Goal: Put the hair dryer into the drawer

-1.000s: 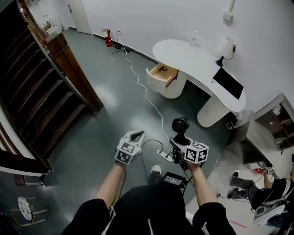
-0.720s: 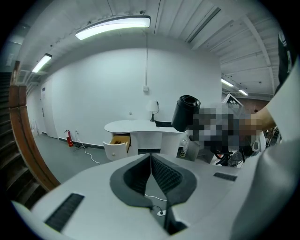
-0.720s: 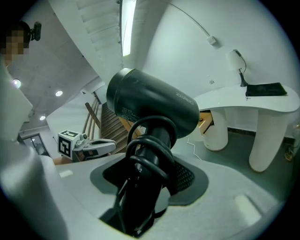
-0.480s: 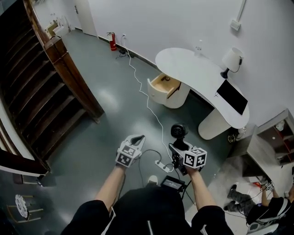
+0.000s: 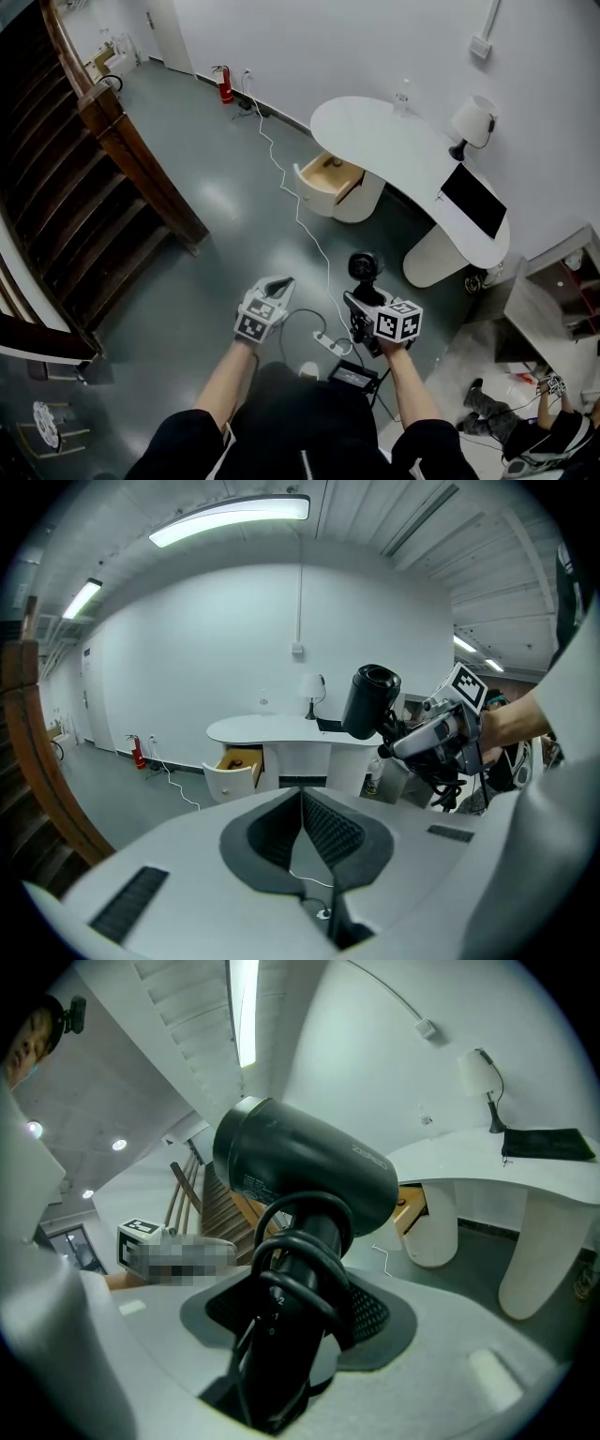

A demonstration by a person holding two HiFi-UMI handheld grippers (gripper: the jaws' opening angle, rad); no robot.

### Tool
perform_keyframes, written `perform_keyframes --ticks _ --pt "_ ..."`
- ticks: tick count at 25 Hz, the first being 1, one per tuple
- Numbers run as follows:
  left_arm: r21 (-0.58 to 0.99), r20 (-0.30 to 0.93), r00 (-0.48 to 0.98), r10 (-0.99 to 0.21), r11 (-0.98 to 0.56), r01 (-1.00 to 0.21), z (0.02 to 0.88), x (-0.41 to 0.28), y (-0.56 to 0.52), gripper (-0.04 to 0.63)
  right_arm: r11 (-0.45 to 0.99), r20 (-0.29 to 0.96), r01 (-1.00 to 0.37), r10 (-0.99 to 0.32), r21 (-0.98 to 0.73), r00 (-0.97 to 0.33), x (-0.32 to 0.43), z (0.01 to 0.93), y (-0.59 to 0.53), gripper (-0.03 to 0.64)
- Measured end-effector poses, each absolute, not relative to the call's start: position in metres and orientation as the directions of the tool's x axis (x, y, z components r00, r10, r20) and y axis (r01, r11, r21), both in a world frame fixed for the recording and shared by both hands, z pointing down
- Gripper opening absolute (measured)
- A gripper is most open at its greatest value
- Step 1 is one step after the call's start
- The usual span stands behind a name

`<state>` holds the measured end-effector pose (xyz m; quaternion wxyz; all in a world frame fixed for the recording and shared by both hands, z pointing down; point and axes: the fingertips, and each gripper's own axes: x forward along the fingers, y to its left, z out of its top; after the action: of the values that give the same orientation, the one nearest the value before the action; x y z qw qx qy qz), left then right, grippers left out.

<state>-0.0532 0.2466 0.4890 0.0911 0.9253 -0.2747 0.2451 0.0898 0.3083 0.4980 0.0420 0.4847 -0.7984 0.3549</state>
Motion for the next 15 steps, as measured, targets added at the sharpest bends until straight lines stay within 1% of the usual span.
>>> perform_keyframes --ticks 8,15 --pt "0.052 0.511 0.726 -0.459 -0.827 -0.560 0.496 -0.052 0.233 0.015 0.284 0.413 -0.802 -0.738 -0.526 -0.533 0.091 0.499 0.295 0.235" --pt "0.054 0.510 0.743 -0.433 -0.846 -0.530 0.500 -0.045 0.198 0.015 0.285 0.434 -0.830 -0.745 -0.480 -0.507 0.090 0.497 0.264 0.234"
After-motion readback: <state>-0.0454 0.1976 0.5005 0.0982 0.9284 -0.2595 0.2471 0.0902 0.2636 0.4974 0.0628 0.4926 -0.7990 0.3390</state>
